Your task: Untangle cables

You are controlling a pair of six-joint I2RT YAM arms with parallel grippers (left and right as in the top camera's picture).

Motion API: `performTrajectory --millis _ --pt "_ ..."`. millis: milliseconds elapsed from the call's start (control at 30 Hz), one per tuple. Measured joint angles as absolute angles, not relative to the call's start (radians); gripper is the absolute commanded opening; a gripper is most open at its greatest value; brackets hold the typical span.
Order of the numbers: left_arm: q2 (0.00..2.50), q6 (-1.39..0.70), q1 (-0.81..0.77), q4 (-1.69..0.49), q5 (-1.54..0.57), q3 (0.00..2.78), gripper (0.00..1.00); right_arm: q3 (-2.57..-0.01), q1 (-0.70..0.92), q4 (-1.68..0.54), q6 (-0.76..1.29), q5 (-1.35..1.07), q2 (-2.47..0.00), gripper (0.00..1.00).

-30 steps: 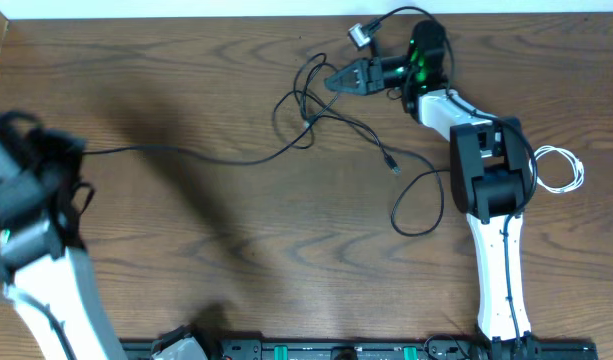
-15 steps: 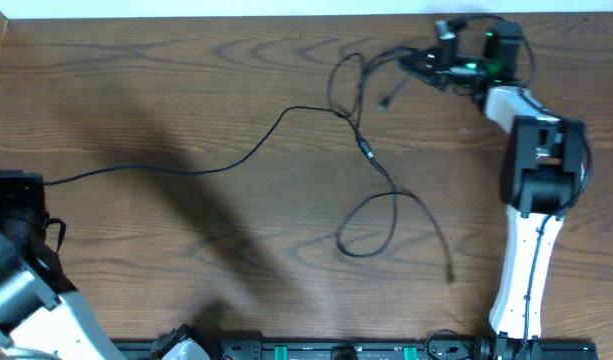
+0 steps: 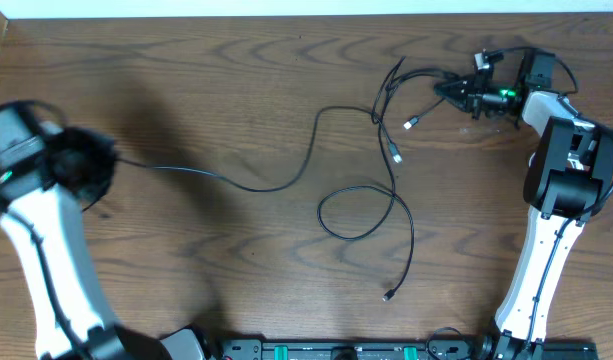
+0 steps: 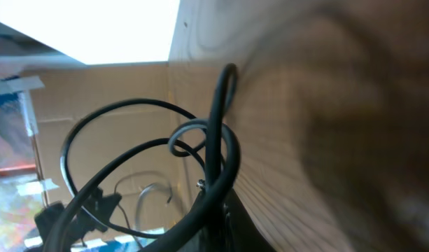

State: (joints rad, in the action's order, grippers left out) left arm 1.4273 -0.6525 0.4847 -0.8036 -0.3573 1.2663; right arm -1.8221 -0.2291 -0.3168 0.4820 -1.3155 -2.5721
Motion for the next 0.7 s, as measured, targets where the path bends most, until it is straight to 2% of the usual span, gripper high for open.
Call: performTrajectory --millis 400,700 --pt "1.605 -0.571 0.12 -0.774 -0.278 1.266 0.07 -1.833 -0.221 -0.657 0.21 -1.214 -2.55 0.01" --pt "1.612 -0.554 0.028 -0.782 -0.189 1.296 0.08 -1.834 -0.218 -0.692 0.167 -1.168 -2.542 0.01"
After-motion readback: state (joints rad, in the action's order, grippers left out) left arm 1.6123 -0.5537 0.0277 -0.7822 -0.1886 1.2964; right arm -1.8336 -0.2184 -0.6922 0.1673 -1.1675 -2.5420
